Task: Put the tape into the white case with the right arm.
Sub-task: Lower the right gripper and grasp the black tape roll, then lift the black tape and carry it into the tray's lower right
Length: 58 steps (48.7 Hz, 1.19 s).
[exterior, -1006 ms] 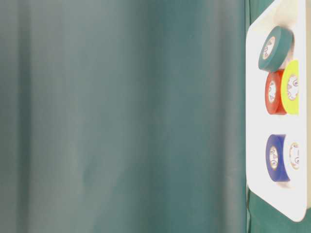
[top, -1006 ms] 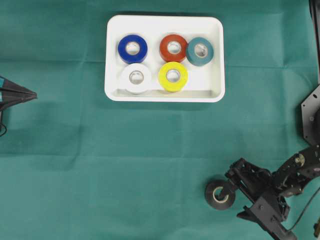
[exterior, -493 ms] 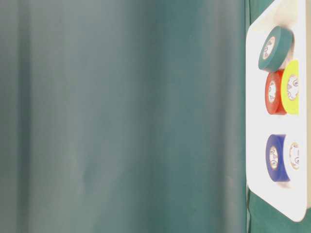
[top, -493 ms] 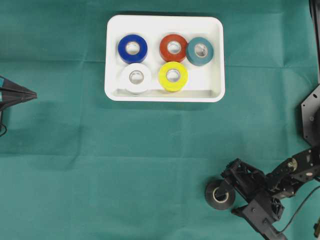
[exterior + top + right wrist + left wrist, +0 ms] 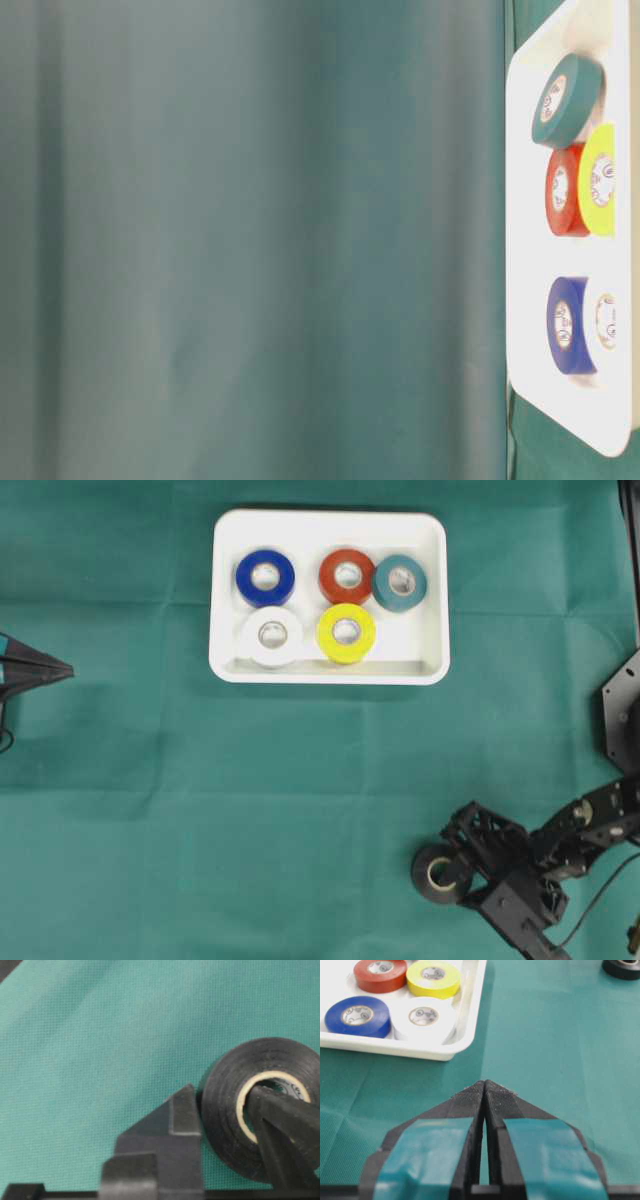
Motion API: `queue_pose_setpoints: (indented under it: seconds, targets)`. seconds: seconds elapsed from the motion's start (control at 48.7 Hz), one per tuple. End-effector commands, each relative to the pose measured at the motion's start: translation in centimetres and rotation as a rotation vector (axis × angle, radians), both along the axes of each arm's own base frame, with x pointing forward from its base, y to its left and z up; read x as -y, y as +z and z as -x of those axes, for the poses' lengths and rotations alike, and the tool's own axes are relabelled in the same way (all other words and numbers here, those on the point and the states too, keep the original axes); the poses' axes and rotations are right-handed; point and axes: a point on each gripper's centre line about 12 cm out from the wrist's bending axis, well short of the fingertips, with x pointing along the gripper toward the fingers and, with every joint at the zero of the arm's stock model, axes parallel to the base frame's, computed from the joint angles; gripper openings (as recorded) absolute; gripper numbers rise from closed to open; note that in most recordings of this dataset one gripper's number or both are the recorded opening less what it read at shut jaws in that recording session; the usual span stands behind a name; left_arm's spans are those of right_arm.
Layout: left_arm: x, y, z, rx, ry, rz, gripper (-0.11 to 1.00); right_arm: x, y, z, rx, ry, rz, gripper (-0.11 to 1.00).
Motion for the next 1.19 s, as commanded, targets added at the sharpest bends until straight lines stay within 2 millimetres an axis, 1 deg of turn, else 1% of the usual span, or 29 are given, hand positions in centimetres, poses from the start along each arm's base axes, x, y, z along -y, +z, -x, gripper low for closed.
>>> queue_pose_setpoints:
  seconds: [0.0,0.267,0.493,0.616,0.698,0.862,0.985,1.17]
  targets:
    - [0.0,0.5,-0.1,0.014,0.002,0.0,0.01,-0.2,1.2,-0.5,0.034,-0.006,-0.023,0.02]
    - [0.0,0.5,-0.1,0.014,0.002,0.0,0.01,0.0,1.5,-0.5,0.036,-0.018,-0.012,0.02]
    - [0.0,0.5,-0.1,0.014,0.002,0.0,0.01,-0.2,1.8,-0.9,0.044,-0.024,-0.022,0.02]
    - [0.0,0.5,-0.1,0.014,0.002,0.0,0.01,-0.6,3.0,-1.6,0.074,-0.033,-0.047,0.02]
    - [0.0,0.5,-0.1,0.014,0.002,0.0,0.01,-0.6,4.3,-1.9,0.103,-0.04,-0.052,0.02]
    - [0.0,0.5,-0.1,0.014,0.002,0.0,0.01,0.0,5.9,-2.2,0.13,-0.078,-0.023,0.02]
    - [0.0,0.5,-0.1,0.012,0.002,0.0,0.01,0.7,6.6,-2.2,0.132,-0.117,0.018,0.02]
    - [0.0,0.5,-0.1,0.015,0.002,0.0,0.01,1.2,6.7,-2.2,0.124,-0.139,0.051,0.02]
